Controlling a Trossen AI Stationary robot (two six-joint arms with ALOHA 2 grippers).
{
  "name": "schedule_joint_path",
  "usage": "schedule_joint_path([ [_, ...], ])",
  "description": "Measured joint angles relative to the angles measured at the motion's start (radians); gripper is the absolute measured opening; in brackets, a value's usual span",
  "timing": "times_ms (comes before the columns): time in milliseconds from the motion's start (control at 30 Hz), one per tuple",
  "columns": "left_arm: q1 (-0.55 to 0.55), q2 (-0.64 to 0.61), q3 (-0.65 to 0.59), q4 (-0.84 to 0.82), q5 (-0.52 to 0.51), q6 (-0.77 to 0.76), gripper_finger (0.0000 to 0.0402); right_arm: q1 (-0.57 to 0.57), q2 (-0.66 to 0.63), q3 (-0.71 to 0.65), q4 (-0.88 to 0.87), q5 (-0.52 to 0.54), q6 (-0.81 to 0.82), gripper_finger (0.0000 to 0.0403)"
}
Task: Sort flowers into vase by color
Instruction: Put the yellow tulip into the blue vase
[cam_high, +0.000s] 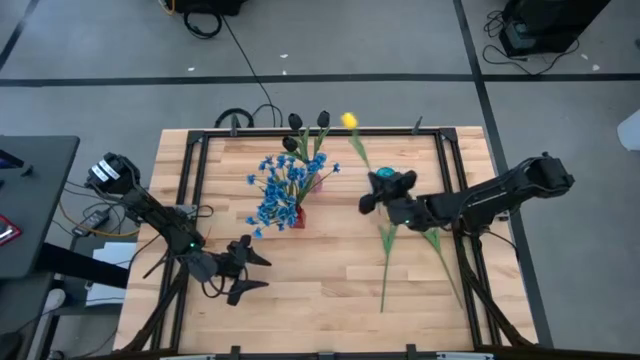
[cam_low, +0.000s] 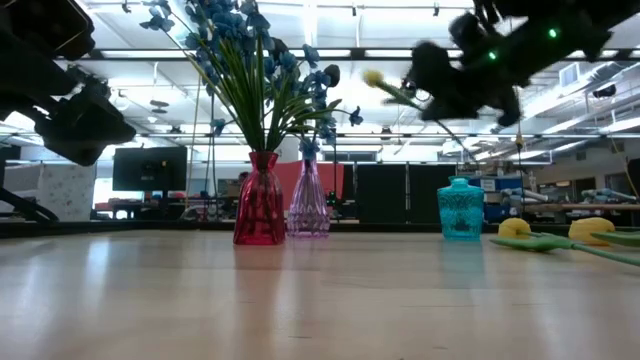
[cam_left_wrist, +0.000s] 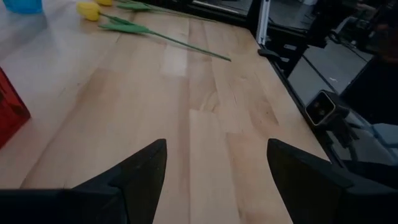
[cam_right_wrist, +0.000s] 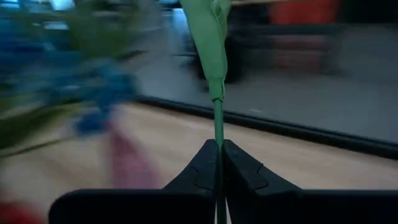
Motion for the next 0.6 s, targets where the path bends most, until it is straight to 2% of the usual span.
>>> schedule_joint_path([
  [67,0.006,0.000,0.000,0.000,-0.004,0.004,0.0282,0.016,0.026,-0.013,0.218,-0.035,-0.167,0.0025],
  [267,0.013,0.000,0.000,0.000,0.005,0.003,0.0282,0.033,0.059,-0.012,0.767,-0.032,-0.718,0.0026],
  [400,0.013,0.000,0.000,0.000,0.007,0.006,0.0282,-0.029,0.057,-0.012,1.010,-0.182,-0.973,0.0028],
  [500,0.014,0.000,0.000,0.000,0.009,0.011,0.0282,-0.091,0.035,-0.012,1.112,-0.294,-1.089,0.0026],
  [600,0.014,0.000,0.000,0.000,0.009,-0.004,0.0282,-0.158,-0.008,-0.010,1.003,-0.365,-1.070,0.0026],
])
